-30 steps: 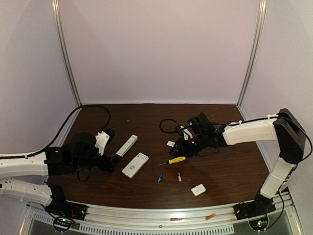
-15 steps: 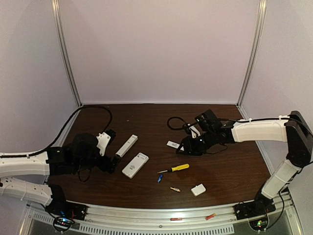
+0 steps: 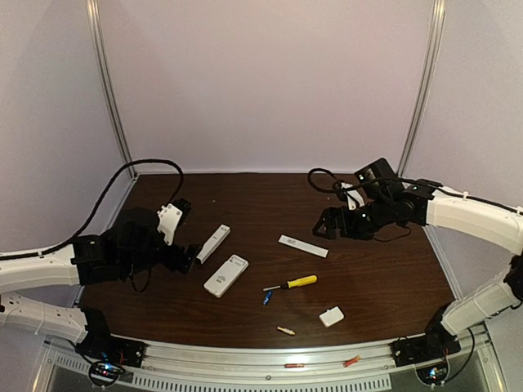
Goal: Unload the batteries from the remote control
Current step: Reset both arms
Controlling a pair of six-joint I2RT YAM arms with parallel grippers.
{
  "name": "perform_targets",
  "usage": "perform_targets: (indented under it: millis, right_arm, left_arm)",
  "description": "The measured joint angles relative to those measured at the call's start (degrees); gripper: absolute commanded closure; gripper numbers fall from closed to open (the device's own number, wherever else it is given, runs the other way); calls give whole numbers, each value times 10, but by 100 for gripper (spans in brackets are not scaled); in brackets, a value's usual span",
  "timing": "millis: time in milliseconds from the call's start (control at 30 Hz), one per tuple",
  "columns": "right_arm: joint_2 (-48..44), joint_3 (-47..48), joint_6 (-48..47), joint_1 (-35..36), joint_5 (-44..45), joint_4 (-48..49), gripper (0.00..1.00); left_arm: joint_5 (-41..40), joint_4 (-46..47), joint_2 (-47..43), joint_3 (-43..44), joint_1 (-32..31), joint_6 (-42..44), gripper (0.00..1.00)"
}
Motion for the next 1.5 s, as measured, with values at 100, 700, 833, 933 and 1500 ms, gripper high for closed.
perform_targets:
  millis: [100, 700, 833, 933, 1500]
  right_arm:
    - [-23, 15, -2, -1, 18, -26, 0]
    - [-161, 57, 23, -1, 167, -148, 0]
    - [-186, 56, 31, -1, 200, -158, 0]
    - [-211, 55, 35, -1, 225, -158, 0]
    - [-245, 46, 49, -1, 296, -149, 0]
  left_arm:
    - [-13, -5, -13, 8, 7, 12, 3]
    - [-35, -81, -112, 29, 99, 76, 3]
    - [-35, -95, -136, 31, 109, 81, 3]
    - [-35, -99, -150, 31, 114, 82, 3]
    - [-35, -94, -157, 26, 115, 82, 3]
